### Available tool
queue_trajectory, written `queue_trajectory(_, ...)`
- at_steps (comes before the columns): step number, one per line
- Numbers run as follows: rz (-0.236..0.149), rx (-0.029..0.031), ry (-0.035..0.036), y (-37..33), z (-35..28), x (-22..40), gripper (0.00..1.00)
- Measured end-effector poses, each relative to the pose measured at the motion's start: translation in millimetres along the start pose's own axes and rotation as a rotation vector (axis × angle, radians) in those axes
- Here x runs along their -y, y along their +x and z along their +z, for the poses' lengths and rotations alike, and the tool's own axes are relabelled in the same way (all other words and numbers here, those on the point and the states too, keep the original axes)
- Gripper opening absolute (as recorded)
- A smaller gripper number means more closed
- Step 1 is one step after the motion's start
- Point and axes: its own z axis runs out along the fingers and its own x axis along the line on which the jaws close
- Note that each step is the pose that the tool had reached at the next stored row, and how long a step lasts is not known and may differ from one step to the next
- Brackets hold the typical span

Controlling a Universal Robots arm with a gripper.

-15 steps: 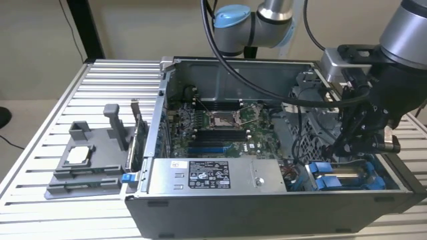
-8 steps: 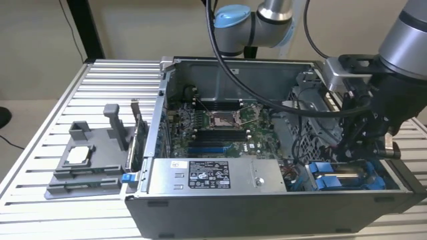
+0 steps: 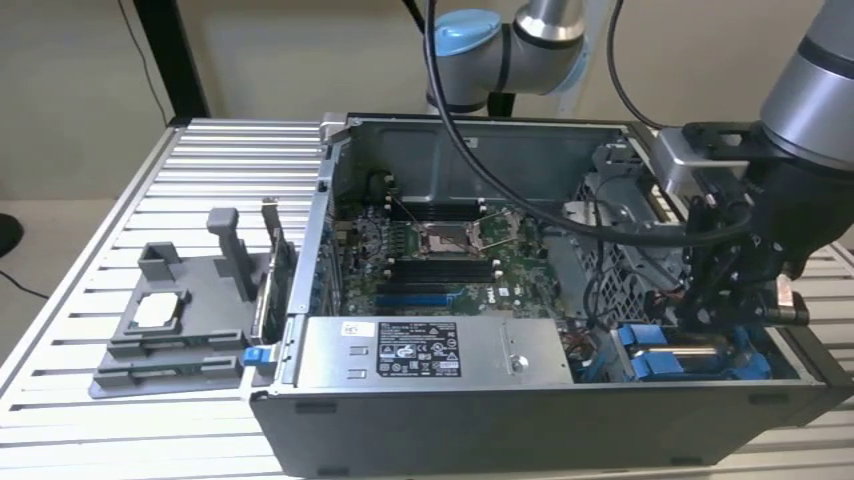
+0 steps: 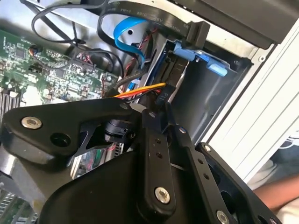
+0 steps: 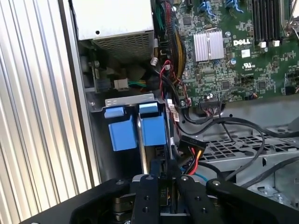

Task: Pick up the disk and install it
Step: 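Insert the first disk wire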

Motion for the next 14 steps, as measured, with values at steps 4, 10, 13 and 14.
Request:
queue_trajectory(4, -0.008, -0.0027, 0.0006, -2.5, 0.8, 1.6, 0.0)
queue_trajectory(10, -0.01, -0.0067, 0.0001, -5.9, 2.2, 5.4, 0.0)
queue_trajectory(13, -0.011, -0.0181, -0.0183, -7.2, 2.9, 6.2, 0.0)
queue_trajectory(14, -0.011, -0.023, -0.0302, -7.5, 3.0, 6.5, 0.0)
